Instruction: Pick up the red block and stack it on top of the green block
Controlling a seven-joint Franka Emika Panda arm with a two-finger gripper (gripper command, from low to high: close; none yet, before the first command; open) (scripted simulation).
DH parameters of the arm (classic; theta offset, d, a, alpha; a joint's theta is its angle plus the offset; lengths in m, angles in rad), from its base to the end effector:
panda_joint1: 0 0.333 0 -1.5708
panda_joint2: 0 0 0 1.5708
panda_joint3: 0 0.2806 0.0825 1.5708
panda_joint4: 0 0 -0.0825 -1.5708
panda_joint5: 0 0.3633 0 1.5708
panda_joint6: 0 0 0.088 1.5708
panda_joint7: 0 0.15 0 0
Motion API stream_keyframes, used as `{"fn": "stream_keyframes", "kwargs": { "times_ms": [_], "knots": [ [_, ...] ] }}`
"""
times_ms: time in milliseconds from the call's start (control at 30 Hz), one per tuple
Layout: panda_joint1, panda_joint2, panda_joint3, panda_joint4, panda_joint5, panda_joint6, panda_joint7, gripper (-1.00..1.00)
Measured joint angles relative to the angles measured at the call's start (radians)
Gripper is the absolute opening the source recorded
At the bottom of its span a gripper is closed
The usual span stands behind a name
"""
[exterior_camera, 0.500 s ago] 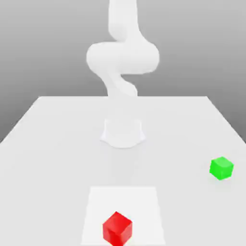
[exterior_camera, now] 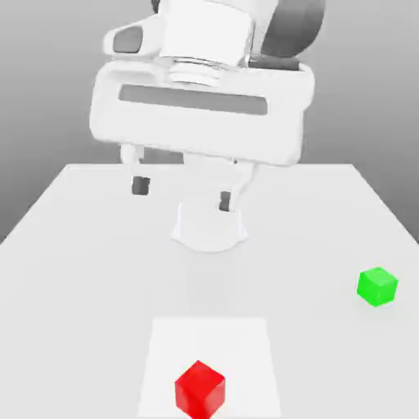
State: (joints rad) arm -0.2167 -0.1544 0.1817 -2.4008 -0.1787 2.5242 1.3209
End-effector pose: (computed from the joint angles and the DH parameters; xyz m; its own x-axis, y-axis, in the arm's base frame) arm 0.4989 -0.0210 0.3390 0.3100 -0.9239 0.2243 -0.9108 -0.3562 -0.2086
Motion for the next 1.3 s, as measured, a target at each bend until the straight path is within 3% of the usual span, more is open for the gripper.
{"fn": "stream_keyframes", "kwargs": {
  "times_ms": [167, 367, 500, 533, 767, 933, 1100, 1300],
  "knots": [
    [-0.014, 0.175, -0.001, -0.03, -0.003, 0.068, 0.113, 0.0],
    [-0.012, 0.371, 0.006, -0.062, 0.068, 0.163, 0.185, 0.0],
    [0.017, 0.515, -0.034, -0.044, 0.024, 0.276, 0.229, 0.0],
    [0.025, 0.541, -0.044, -0.04, 0.015, 0.297, 0.237, -1.0],
    [0.025, 0.541, -0.043, -0.04, 0.014, 0.299, 0.237, -1.0],
    [0.005, 0.385, 0.002, -0.069, 0.086, 0.173, 0.196, -1.0],
    [0.146, 0.277, 0.129, -0.137, 0.151, 0.143, 0.417, -1.0],
    [0.415, 0.164, 0.271, -0.229, 0.229, 0.131, 0.728, -1.0]
  ]
}}
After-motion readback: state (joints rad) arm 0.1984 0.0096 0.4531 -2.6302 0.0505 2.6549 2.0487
